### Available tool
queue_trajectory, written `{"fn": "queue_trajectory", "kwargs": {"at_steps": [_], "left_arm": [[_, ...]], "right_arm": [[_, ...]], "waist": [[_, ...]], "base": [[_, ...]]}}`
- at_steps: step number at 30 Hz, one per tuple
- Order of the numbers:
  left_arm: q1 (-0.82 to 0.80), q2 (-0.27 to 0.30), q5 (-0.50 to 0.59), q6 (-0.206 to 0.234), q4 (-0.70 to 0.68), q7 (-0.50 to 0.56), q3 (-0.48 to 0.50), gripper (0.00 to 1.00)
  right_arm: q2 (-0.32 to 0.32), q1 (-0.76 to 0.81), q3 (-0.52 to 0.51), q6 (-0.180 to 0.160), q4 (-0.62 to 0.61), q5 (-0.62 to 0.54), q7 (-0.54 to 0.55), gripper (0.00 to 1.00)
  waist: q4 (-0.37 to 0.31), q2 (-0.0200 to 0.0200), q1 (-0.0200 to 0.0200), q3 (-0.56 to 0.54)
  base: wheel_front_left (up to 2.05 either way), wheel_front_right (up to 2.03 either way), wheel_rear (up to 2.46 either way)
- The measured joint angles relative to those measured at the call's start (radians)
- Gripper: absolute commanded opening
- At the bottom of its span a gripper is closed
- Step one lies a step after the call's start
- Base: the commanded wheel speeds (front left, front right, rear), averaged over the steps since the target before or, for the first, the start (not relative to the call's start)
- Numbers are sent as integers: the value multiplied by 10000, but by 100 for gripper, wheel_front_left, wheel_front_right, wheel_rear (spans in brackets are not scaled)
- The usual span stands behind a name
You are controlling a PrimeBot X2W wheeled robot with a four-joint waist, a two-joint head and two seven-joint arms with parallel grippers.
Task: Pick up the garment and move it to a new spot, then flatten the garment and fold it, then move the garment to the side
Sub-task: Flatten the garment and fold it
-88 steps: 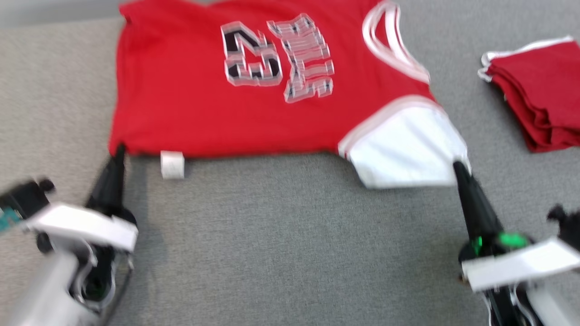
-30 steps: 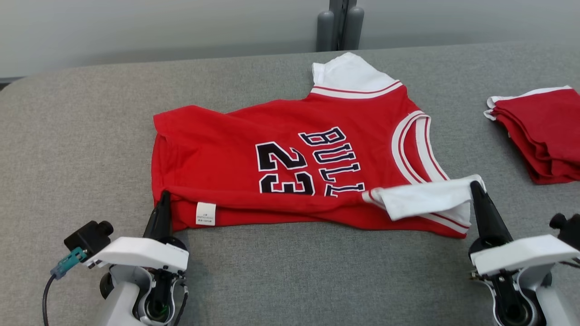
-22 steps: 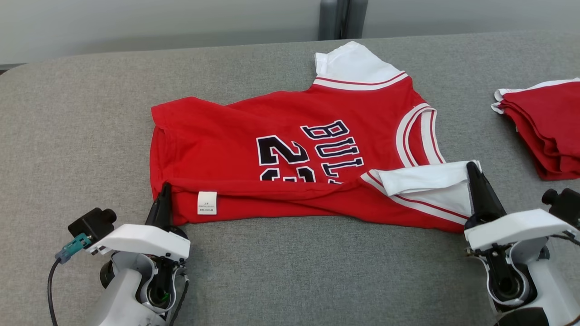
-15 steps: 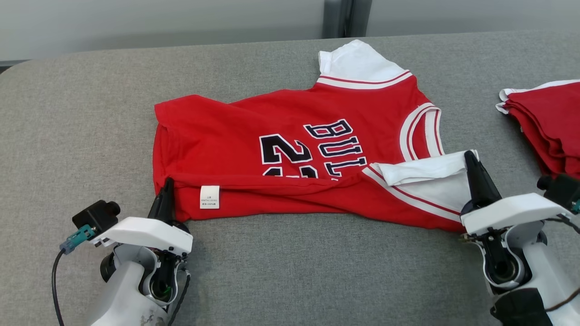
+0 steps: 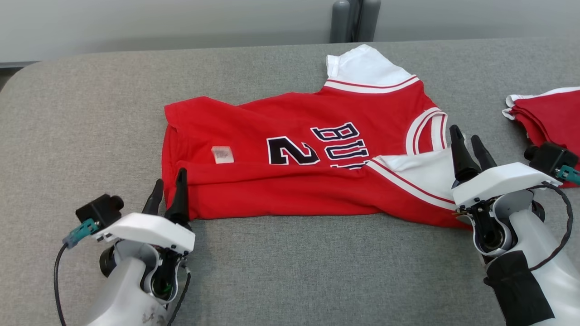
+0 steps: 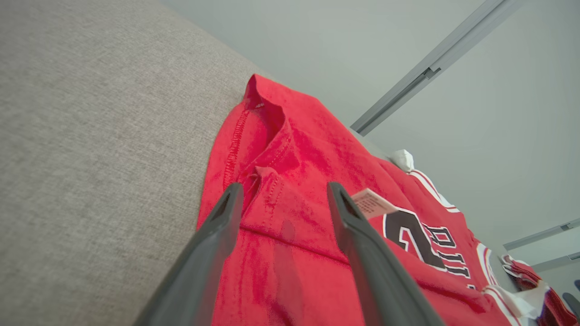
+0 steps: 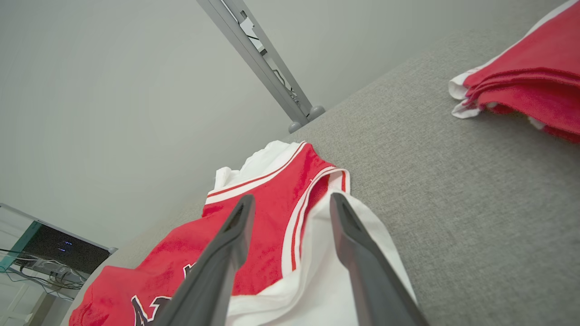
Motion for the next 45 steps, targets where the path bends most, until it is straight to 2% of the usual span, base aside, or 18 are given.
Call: {"fn": "queue_trajectory", "kwargs": {"at_steps": [8,15,19,25,33,34,35,36,37,38,39,43,45], "left_arm": [[1478,82,178,-42,-928,-13,700,100],[2435,92,138,213,-1421,278,673,100],[2651,67,-25,483,-1586,782,633,100],[2777,13,-502,821,-1875,1388,803,100],[2558,123,-819,1120,-2057,1590,1139,100],[2490,130,-838,1162,-2034,1586,1168,96],[2424,151,-821,1214,-1979,1538,1177,70],[2357,171,-794,1283,-1929,1498,1191,48],[2300,190,-757,1304,-1883,1453,1198,35],[2222,213,-692,1338,-1829,1411,1172,27],[2148,238,-608,1340,-1797,1365,1135,0],[1941,362,-199,1388,-1630,1058,907,0],[1852,571,399,1492,-1538,813,533,0]], "right_arm": [[-477,18,477,0,79,-368,-1016,100],[-748,1304,343,0,-965,-930,-1275,100],[-621,2190,25,0,-1639,-1446,-1302,100],[-105,3259,-257,0,-2508,-2077,-1308,100],[104,3734,-600,0,-2987,-2761,-840,100],[92,3769,-688,0,-2943,-3018,-729,100],[92,3794,-756,0,-2888,-3273,-619,100],[121,3797,-826,0,-2809,-3469,-477,100],[148,3793,-876,0,-2740,-3708,-351,100],[188,3765,-909,0,-2677,-3931,-221,100],[251,3703,-932,0,-2637,-4086,-88,100],[412,3289,-963,0,-2387,-4550,439,100],[453,3112,-976,0,-2220,-4786,727,100]], "waist": [[125,0,0,-389],[167,0,0,-741],[34,0,0,-841],[-322,0,0,-851],[-815,0,0,-637],[-843,0,0,-608],[-867,0,0,-579],[-889,0,0,-544],[-906,0,0,-508],[-918,0,0,-472],[-927,0,0,-438],[-905,0,0,-322],[-855,0,0,-285]], "base": [[0,0,0],[0,0,0],[0,0,0],[0,0,0],[0,0,0],[0,0,0],[0,0,0],[0,0,0],[0,0,0],[0,0,0],[0,0,0],[0,0,0],[0,0,0]]}}
